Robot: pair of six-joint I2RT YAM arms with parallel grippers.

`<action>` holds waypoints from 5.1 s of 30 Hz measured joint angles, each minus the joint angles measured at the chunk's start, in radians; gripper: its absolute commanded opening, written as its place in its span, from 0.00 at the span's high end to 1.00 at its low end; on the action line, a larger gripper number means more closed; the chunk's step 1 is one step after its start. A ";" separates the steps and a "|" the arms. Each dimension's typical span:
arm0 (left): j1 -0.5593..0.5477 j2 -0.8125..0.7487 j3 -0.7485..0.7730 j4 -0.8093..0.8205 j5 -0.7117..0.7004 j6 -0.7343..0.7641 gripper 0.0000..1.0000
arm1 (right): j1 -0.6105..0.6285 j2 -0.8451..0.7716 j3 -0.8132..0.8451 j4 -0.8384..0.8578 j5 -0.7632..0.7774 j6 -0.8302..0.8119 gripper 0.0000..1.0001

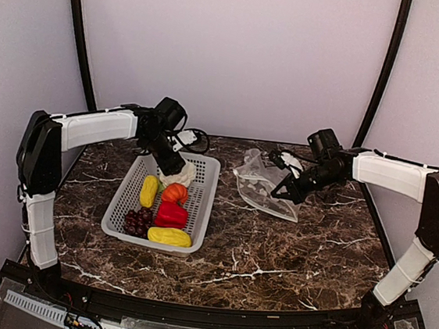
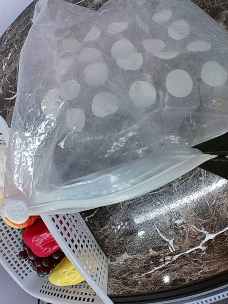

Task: Place the food in the zip-top bag and seal the zipper
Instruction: Pick up the fake vegetable from the bin, then place the fake vegetable in the zipper food storage bag.

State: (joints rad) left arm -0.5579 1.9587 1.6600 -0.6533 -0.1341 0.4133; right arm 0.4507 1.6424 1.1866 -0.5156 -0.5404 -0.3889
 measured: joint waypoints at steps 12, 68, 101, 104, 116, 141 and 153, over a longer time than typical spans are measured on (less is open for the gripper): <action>0.000 0.061 0.043 -0.002 0.042 0.032 0.21 | 0.000 0.000 -0.002 -0.009 -0.010 -0.003 1.00; -0.386 -0.437 -0.595 1.091 0.156 -1.061 0.99 | -0.066 0.021 0.241 -0.127 0.217 0.249 1.00; -0.430 -0.008 -0.270 1.151 -0.040 -1.328 0.99 | -0.019 -0.155 0.150 -0.189 -0.057 0.253 1.00; -0.433 0.003 -0.259 1.129 -0.019 -1.345 0.99 | -0.005 -0.155 0.144 -0.191 -0.025 0.243 1.00; -0.433 0.044 -0.170 1.056 0.085 -1.341 0.99 | -0.005 -0.185 0.193 -0.249 0.074 0.157 1.00; -0.468 0.036 -0.255 1.148 -0.003 -1.500 0.99 | 0.060 -0.149 0.274 -0.299 -0.076 0.042 1.00; -0.465 0.037 -0.344 1.522 -0.036 -1.571 0.99 | 0.060 -0.154 0.257 -0.287 -0.034 0.050 1.00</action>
State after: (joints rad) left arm -1.0233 1.9957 1.3159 0.8688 -0.1703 -1.1576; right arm 0.5106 1.4883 1.4441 -0.8028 -0.5747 -0.3393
